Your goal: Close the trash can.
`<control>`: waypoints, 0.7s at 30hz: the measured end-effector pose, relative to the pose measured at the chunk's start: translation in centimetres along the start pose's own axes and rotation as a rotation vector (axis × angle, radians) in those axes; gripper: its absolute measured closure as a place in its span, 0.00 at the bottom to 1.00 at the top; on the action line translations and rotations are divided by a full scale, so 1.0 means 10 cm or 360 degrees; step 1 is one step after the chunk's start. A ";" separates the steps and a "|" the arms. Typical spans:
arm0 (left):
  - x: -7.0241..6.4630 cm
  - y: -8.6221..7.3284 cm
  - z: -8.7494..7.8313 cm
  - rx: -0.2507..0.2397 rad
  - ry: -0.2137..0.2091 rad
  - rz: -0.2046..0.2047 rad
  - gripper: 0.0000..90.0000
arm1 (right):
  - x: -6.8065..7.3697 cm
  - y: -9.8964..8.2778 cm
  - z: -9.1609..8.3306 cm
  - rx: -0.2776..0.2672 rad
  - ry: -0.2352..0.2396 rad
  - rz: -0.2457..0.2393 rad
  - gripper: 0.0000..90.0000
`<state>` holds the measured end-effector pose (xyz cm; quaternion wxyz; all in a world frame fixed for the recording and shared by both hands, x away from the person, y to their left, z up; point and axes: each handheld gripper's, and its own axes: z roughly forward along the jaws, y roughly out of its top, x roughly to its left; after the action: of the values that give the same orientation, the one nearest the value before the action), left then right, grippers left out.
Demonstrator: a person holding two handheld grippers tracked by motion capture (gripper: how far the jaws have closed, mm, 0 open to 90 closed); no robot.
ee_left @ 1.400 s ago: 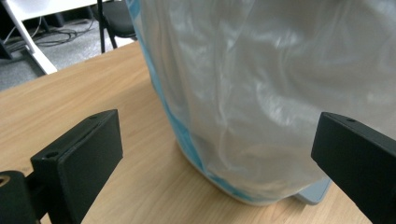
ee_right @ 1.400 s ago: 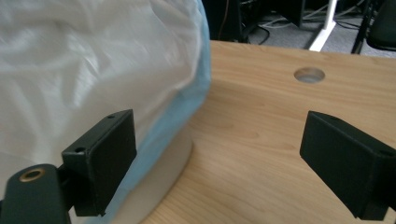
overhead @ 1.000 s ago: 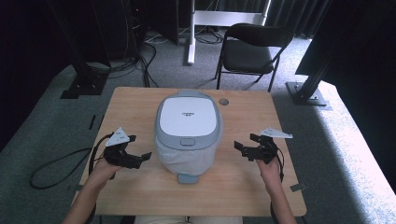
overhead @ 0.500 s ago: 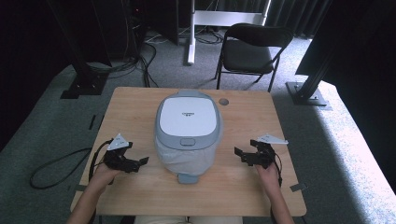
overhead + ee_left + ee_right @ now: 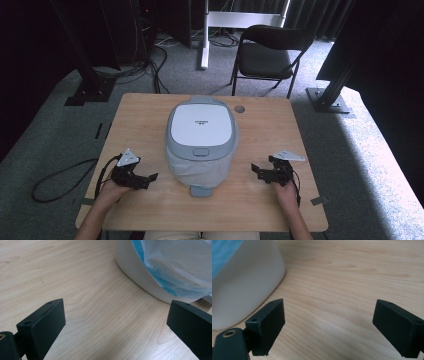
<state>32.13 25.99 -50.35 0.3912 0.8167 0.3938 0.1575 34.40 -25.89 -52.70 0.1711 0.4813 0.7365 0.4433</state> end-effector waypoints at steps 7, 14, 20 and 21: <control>0.02 -0.13 0.04 0.0038 0.0034 -0.0033 0.02 | -0.05 -0.12 -0.05 -0.0002 -0.0118 0.0001 0.11; 0.03 -0.24 0.08 0.0078 0.0103 -0.0045 0.02 | -0.12 -0.23 -0.10 0.0001 -0.0194 0.0043 0.11; 0.08 -0.32 0.05 0.0075 0.0164 -0.0094 0.02 | -0.16 -0.31 -0.18 0.0022 -0.0314 0.0072 0.11; 0.08 -0.34 0.05 0.0076 0.0168 -0.0107 0.02 | -0.17 -0.32 -0.19 0.0026 -0.0334 0.0078 0.11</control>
<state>31.14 27.65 -53.24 0.3554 0.8026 0.4447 0.1779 32.12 -28.71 -54.57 0.2325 0.5443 0.7062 0.3885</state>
